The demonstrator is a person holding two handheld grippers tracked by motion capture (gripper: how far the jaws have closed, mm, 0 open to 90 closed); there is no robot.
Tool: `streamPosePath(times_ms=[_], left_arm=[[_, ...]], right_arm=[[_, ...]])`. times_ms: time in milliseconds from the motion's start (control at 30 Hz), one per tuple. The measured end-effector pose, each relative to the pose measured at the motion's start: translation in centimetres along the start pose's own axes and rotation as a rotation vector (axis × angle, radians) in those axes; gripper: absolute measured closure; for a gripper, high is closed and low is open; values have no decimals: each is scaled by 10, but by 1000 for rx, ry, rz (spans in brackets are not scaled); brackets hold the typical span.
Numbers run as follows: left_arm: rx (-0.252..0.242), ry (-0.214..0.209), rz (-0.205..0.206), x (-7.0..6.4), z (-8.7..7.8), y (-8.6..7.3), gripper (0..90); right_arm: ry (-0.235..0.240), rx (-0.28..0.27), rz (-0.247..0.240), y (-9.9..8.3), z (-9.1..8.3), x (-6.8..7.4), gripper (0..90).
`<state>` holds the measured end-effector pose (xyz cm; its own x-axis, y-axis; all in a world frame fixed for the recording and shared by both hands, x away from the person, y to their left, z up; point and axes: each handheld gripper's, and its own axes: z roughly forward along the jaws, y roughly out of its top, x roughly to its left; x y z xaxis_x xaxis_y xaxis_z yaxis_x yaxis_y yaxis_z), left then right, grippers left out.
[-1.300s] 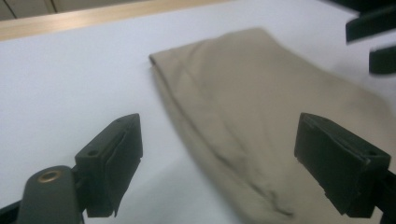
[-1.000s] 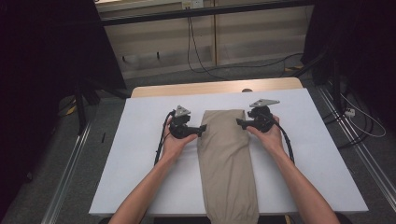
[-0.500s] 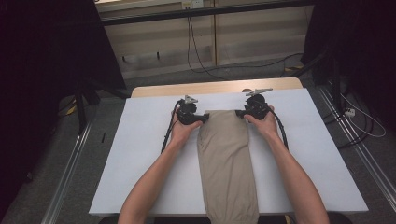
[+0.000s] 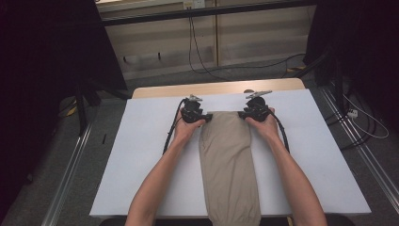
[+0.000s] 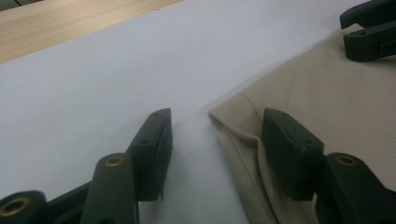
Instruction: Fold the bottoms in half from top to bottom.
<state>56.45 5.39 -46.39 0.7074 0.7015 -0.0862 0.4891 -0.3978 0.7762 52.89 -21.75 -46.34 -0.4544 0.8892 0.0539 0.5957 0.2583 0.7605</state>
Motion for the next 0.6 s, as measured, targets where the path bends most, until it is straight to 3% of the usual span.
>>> streamPosePath(times_ms=[133,333,433,600], left_arm=[[-2,7,-5,-3,3,2,450],[5,-3,-6,-3,7,5,398],[6,-8,-2,-3,6,5,464],[15,-60,-33,-1,3,4,688]], right_arm=[[46,3,3,0,0,3,857],[59,-4,21,-1,1,2,879],[57,-5,20,-1,0,3,881],[49,-4,28,-1,0,4,884]])
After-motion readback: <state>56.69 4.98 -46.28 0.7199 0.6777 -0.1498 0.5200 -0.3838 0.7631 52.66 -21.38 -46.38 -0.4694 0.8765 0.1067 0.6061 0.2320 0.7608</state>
